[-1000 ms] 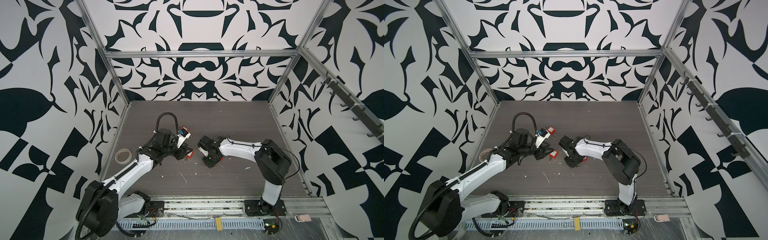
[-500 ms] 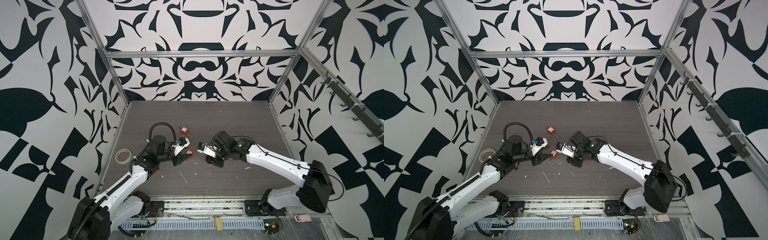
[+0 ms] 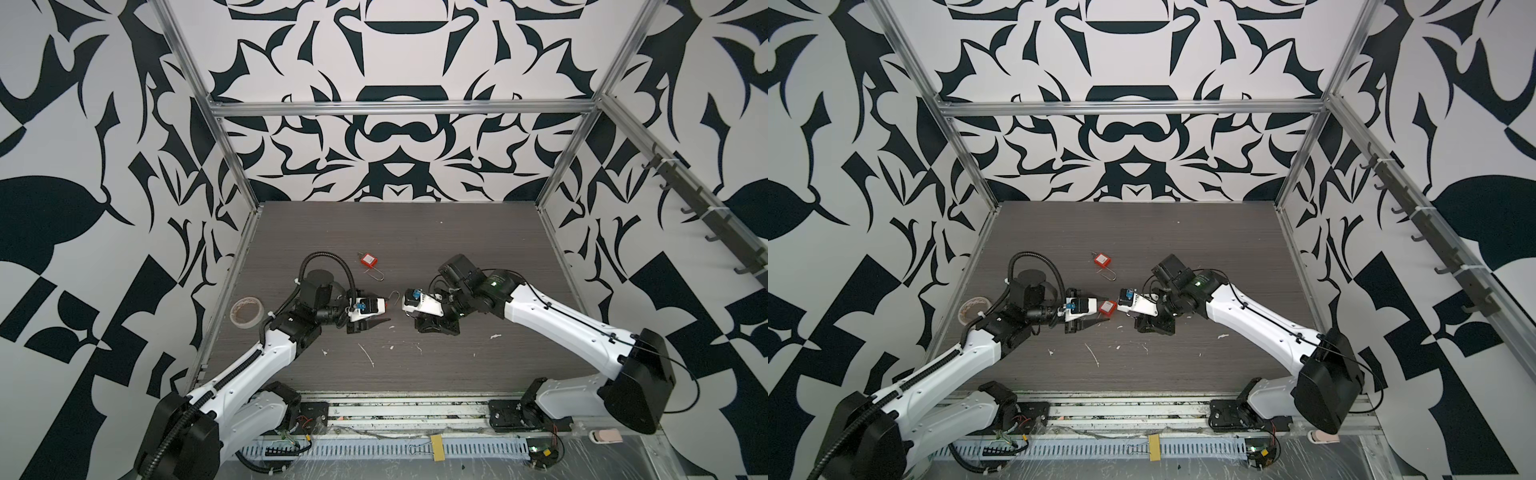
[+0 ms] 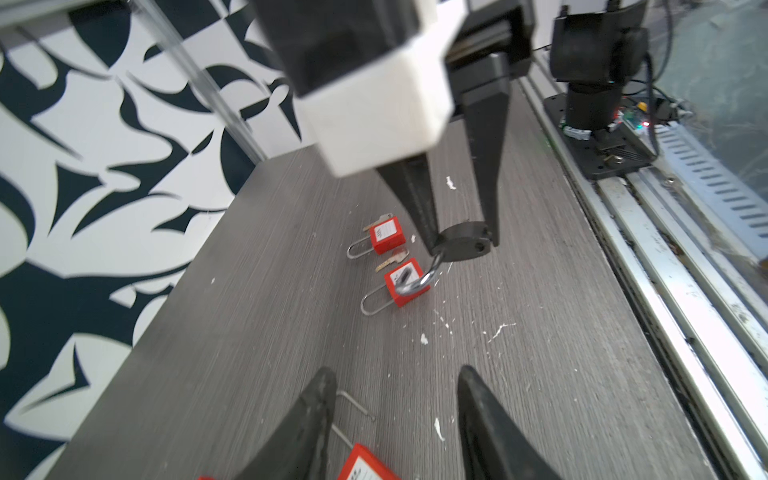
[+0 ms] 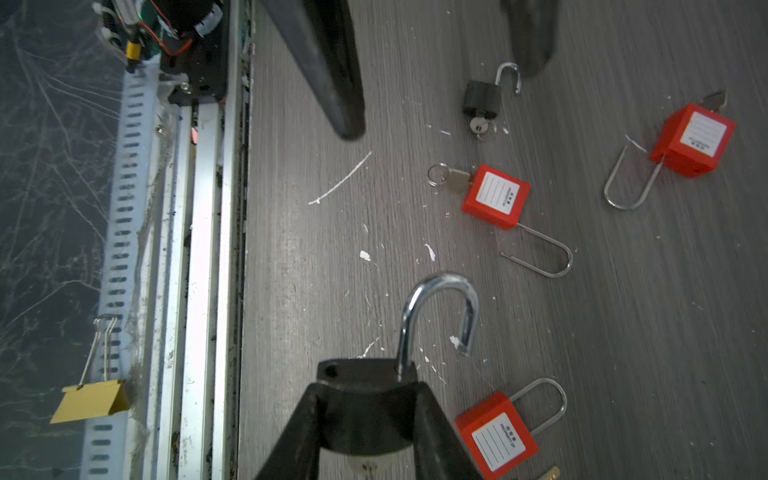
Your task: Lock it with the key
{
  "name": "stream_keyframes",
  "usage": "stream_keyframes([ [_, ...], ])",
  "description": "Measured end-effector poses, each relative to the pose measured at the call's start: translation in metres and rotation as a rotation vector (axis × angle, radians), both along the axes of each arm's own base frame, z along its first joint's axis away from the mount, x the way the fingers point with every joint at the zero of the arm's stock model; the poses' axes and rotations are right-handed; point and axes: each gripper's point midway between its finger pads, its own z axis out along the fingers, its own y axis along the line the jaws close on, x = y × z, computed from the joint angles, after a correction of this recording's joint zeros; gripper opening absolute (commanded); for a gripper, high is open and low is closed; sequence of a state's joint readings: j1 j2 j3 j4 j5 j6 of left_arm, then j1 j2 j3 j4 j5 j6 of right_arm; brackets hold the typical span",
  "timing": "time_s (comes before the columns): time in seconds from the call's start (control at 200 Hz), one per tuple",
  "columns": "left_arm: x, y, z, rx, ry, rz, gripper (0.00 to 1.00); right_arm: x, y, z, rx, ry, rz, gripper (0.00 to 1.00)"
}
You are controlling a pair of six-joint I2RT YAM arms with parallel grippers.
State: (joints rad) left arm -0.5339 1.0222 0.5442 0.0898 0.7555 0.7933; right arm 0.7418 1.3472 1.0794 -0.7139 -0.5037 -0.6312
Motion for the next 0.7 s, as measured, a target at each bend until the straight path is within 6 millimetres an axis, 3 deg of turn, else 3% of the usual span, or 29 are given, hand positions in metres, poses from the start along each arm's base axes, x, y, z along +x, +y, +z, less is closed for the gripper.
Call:
stream_keyframes([
  [0.18,-0.014,-0.015,-0.006,0.021,-0.057,-0.075,0.41,-0.005,0.007,0.011,0.035,0.034,0.033,0.13],
  [0.375,-0.013,-0.032,-0.004,0.029,-0.162,-0.059,0.42,-0.008,0.011,0.006,0.027,0.094,0.052,0.13],
  [0.7,-0.011,-0.037,0.001,0.015,-0.215,-0.045,0.39,-0.013,0.012,0.006,0.024,0.129,0.067,0.13],
])
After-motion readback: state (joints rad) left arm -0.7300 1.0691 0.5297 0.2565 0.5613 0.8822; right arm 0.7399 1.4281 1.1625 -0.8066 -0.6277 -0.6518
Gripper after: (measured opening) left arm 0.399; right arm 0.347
